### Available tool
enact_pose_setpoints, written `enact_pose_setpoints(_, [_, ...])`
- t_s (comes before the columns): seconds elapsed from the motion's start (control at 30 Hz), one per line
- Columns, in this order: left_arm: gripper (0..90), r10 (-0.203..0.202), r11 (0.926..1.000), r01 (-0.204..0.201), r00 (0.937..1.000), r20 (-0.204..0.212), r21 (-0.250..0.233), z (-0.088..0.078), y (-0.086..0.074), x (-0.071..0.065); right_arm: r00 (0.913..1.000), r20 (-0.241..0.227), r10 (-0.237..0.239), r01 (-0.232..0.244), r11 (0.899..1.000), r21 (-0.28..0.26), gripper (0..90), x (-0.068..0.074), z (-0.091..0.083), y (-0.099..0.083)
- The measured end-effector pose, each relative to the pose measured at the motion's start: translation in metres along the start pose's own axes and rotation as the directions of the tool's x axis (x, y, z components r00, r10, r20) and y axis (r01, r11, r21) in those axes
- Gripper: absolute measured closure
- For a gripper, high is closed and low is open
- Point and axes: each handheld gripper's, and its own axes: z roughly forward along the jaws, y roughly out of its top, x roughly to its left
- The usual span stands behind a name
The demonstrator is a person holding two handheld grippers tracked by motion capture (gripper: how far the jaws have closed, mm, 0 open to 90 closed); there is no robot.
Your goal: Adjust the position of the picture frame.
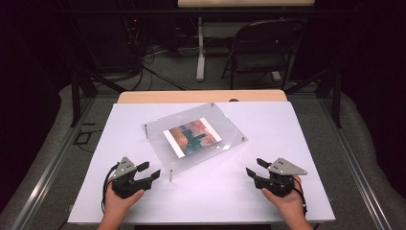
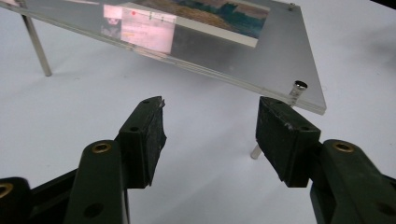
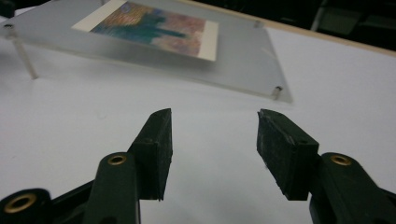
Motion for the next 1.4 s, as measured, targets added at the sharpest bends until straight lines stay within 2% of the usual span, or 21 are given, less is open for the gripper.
enact_pose_setpoints(0.1, [41.2,0.01,0.9999,-0.01,1.0,0.0,0.012,0.002,-0.001,-0.003,0.9992,0.02,0.034,-0.034,0.999,-0.016,45.0,-0.006,-0.003,-0.002])
enact_pose_setpoints(0.23, [42.5,0.009,0.9999,-0.009,0.9999,0.01,0.01,0.003,-0.001,-0.003,0.9987,0.019,0.047,-0.047,0.999,-0.001,45.4,-0.007,-0.001,-0.004])
enact_pose_setpoints(0.3, [44.3,0.0,0.9999,0.0,1.0,0.009,0.01,0.003,-0.001,-0.003,0.999,0.018,0.041,-0.041,0.999,0.005,45.5,-0.006,0.0,-0.004])
enact_pose_setpoints(0.43, [48.8,-0.054,0.9985,0.054,0.9982,0.026,0.01,0.002,-0.003,0.002,0.9996,0.012,0.024,-0.024,1.0,-0.001,44.9,-0.004,0.002,-0.003])
enact_pose_setpoints(0.53, [49.6,-0.058,0.9983,0.058,0.998,0.024,0.005,0.001,-0.003,0.003,0.9997,0.016,0.02,-0.02,1.0,0.0,44.6,-0.003,0.001,-0.003])
enact_pose_setpoints(0.63, [51.5,-0.042,0.999,0.041,0.999,0.018,0.016,0.002,-0.003,0.001,0.9996,0.013,0.023,-0.023,1.0,0.0,44.5,-0.004,0.001,-0.003])
enact_pose_setpoints(0.93, [63.1,0.021,0.9979,-0.023,0.9988,0.044,0.06,0.004,-0.002,-0.007,0.9982,0.002,0.06,-0.06,0.998,0.004,44.8,-0.004,0.0,-0.003])
enact_pose_setpoints(1.07, [66.5,0.027,0.9968,-0.032,0.9972,0.069,0.073,0.005,-0.001,-0.01,0.9978,0.001,0.067,-0.067,0.998,0.002,44.7,-0.005,0.0,-0.003])
enact_pose_setpoints(1.17, [68.0,0.025,0.9964,-0.031,0.9968,0.076,0.079,0.006,-0.001,-0.012,0.9972,0.001,0.075,-0.075,0.997,0.002,44.5,-0.006,0.0,-0.003])
enact_pose_setpoints(1.4, [71.3,0.045,0.9923,-0.056,0.9939,0.101,0.111,0.013,0.0,-0.019,0.9956,-0.011,0.093,-0.093,0.996,0.002,45.2,-0.007,0.0,-0.004])
